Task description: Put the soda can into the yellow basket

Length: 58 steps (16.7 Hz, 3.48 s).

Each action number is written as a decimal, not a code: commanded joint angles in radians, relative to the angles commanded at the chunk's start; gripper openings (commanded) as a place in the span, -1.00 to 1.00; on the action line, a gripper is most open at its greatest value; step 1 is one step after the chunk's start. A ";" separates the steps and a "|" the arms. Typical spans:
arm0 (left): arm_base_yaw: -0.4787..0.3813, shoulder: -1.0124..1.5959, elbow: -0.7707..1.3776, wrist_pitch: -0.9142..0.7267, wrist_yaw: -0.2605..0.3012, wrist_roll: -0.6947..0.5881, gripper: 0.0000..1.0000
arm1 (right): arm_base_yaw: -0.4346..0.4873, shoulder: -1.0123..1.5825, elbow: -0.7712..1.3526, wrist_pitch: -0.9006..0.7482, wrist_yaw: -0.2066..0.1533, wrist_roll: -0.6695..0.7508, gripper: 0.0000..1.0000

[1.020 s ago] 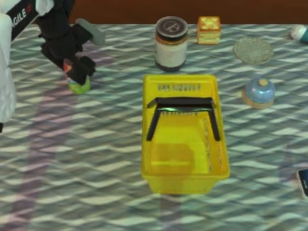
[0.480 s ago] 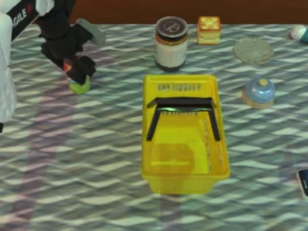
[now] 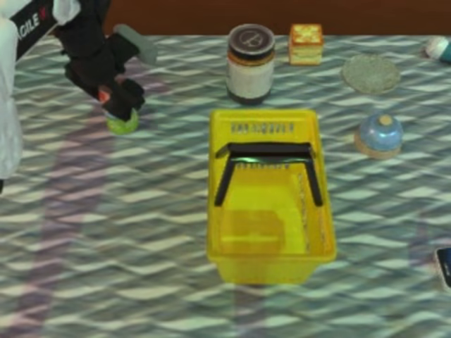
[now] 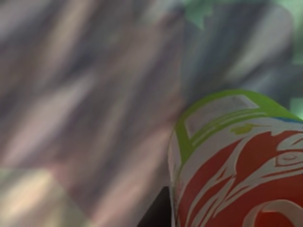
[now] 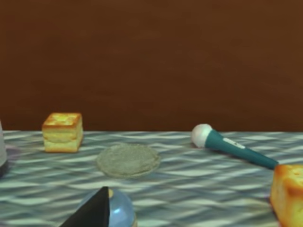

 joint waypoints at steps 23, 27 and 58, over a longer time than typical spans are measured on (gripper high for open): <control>-0.137 -0.523 -1.034 1.818 1.067 -0.542 -1.00 | 0.000 0.000 0.000 0.000 0.000 0.000 1.00; -0.152 -0.563 -1.124 1.965 1.148 -0.587 -1.00 | 0.000 0.000 0.000 0.000 0.000 0.000 1.00; -0.128 -0.300 -1.192 2.308 1.157 -0.597 0.51 | 0.000 0.000 0.000 0.000 0.000 0.000 1.00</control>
